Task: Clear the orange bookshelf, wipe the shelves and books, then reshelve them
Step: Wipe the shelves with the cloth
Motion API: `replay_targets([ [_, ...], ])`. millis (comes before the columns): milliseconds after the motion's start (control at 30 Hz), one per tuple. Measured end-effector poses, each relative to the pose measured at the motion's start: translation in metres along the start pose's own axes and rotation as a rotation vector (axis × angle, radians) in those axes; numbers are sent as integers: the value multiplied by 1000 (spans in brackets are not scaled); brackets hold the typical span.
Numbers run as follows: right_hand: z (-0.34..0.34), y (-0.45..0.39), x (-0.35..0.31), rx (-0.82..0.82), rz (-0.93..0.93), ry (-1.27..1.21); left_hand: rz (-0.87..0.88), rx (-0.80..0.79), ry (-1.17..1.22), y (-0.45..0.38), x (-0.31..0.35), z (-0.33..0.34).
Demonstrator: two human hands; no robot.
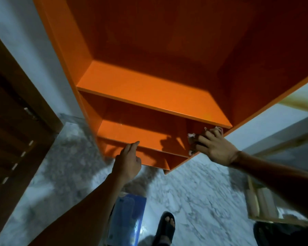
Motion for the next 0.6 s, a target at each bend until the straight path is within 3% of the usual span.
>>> replay_targets([
  [67,22,-5,-16,-75,170,-124,-6,-10,9,-7,1,14],
  [233,102,-24,-38,-206,953,-567,0,58,12,-41,-19,62],
  [300,137,-33,-38,-194,1166,-821,41,135,-45,-56,-29,82],
  [467,209,-48,-42,-149,1364,-1006,117,238,-211,-91,-54,126],
  [600,242,-51,-56,-167,1476,-948,179,331,-340,-102,-84,150],
])
Point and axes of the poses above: each hand's wrist, its own y-axis away from the middle knuckle, its own z-axis out of the palm, x = y × z, the point moved 2 cm from there along -y, towards the middle knuckle, and after that the axes turned 13 degrees about z, right-handed, at the moved point
